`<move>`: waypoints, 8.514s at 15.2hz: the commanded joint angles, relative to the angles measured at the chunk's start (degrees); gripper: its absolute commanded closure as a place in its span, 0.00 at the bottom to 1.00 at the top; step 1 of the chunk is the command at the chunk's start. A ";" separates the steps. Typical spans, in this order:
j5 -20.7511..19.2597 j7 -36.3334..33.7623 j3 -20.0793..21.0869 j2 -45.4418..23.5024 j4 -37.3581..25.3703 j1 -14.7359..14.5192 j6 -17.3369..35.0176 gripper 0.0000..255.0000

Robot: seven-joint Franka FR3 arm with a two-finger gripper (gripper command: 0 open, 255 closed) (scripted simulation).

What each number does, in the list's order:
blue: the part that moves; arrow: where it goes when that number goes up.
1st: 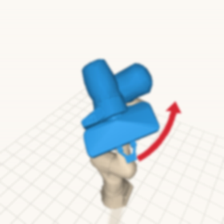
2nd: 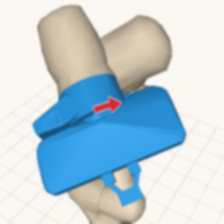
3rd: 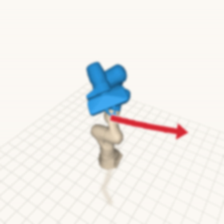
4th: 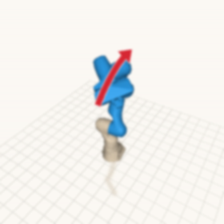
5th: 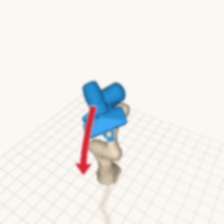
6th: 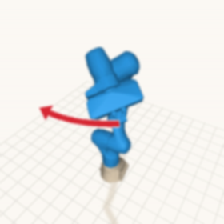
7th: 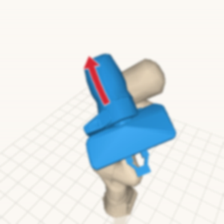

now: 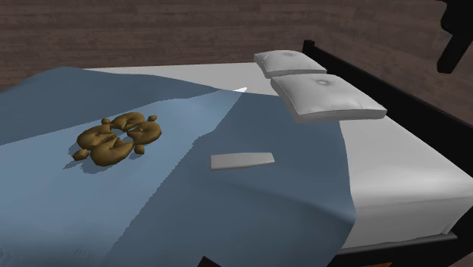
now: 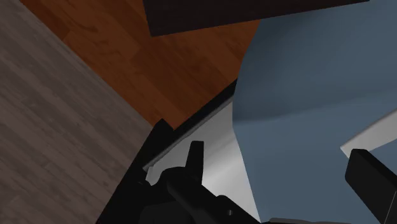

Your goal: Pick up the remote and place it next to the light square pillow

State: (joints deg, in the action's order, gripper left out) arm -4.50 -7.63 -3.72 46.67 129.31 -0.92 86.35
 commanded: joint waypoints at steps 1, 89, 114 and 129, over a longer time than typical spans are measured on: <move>0.00 0.00 0.00 0.00 0.00 0.00 0.00 0.00; -4.01 -81.69 31.46 -62.37 -16.01 -0.30 40.11 1.00; -2.37 -72.34 29.12 -62.45 -30.67 4.28 25.91 1.00; -5.96 -64.04 24.84 -75.71 -45.81 7.72 23.61 1.00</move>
State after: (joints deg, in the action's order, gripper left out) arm -10.39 -71.65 21.17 -28.89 82.97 6.76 109.27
